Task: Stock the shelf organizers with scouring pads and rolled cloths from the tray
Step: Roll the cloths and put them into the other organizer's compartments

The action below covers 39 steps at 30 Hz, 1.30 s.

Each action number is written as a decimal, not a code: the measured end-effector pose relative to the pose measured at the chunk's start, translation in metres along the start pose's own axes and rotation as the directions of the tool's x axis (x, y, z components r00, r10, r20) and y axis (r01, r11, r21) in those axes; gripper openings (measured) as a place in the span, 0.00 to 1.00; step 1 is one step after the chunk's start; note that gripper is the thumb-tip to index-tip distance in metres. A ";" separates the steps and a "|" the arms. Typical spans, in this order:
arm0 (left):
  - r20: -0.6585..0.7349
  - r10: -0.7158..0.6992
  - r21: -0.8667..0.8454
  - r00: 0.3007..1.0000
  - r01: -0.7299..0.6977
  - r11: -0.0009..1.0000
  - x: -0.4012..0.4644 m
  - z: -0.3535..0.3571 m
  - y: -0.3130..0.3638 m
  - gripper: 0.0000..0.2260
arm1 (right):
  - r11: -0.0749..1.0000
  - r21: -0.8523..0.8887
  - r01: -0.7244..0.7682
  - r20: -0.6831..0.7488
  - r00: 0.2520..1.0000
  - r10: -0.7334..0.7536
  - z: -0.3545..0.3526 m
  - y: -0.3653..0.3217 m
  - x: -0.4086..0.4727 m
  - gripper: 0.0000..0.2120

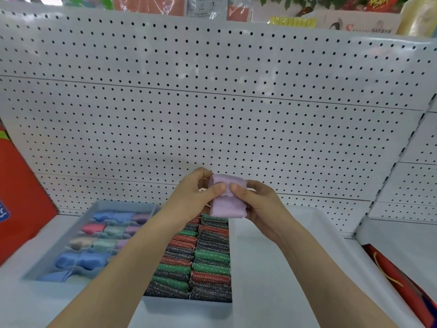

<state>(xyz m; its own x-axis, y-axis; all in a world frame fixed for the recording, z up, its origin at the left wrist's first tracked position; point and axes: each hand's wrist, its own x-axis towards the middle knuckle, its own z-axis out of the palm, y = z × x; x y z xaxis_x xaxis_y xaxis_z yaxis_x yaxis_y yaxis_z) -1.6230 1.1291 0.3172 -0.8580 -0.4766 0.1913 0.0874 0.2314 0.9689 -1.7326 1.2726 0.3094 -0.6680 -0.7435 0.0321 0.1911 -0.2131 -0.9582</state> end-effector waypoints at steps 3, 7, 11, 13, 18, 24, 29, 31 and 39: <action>-0.011 0.038 -0.004 0.999 -0.038 0.999 -0.004 -0.007 -0.005 0.07 | 0.999 -0.031 -0.031 0.055 0.998 0.033 0.008 0.002 -0.001 0.24; -0.036 0.059 -0.069 0.998 -0.061 0.996 -0.009 -0.024 -0.012 0.05 | 0.993 -0.102 -0.059 0.065 0.996 0.066 0.025 0.007 0.002 0.23; -0.060 0.062 -0.155 0.996 -0.070 0.985 -0.012 -0.053 -0.014 0.06 | 0.995 -0.058 -0.077 0.120 0.989 0.084 0.053 0.014 0.010 0.16; -0.052 0.051 -0.219 0.997 -0.061 0.974 -0.014 -0.074 -0.018 0.07 | 0.995 0.039 -0.092 0.134 0.987 0.086 0.072 0.020 0.016 0.12; -0.038 -0.053 -0.436 0.998 0.031 0.899 -0.022 -0.130 -0.024 0.08 | 0.977 0.171 -0.125 0.183 0.979 0.093 0.124 0.039 0.032 0.13; -0.088 0.026 -0.131 0.996 -0.037 0.991 -0.038 -0.200 -0.048 0.05 | 0.997 0.025 -0.074 0.175 0.982 0.068 0.189 0.073 0.043 0.05; -0.029 0.033 0.010 0.999 -0.033 0.999 -0.054 -0.254 -0.070 0.14 | 0.963 -0.235 -0.130 0.071 0.986 0.150 0.236 0.112 0.053 0.17; 0.013 0.014 0.056 1.000 -0.014 0.998 -0.059 -0.275 -0.085 0.17 | 0.908 -0.387 -0.161 0.058 0.978 0.198 0.252 0.124 0.056 0.17; -0.234 -0.277 0.288 0.932 0.339 0.896 -0.077 -0.339 -0.179 0.14 | 0.417 -0.901 -0.120 -0.031 0.976 0.214 0.265 0.189 0.051 0.13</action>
<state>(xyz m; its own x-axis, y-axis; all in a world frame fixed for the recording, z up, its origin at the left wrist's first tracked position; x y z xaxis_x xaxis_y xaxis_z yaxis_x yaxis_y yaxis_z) -1.4010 0.8372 0.1825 -0.7054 -0.7068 -0.0533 -0.3581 0.2905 0.8873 -1.5402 1.0270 0.2054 -0.6341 -0.7515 -0.1823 -0.4881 0.5718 -0.6594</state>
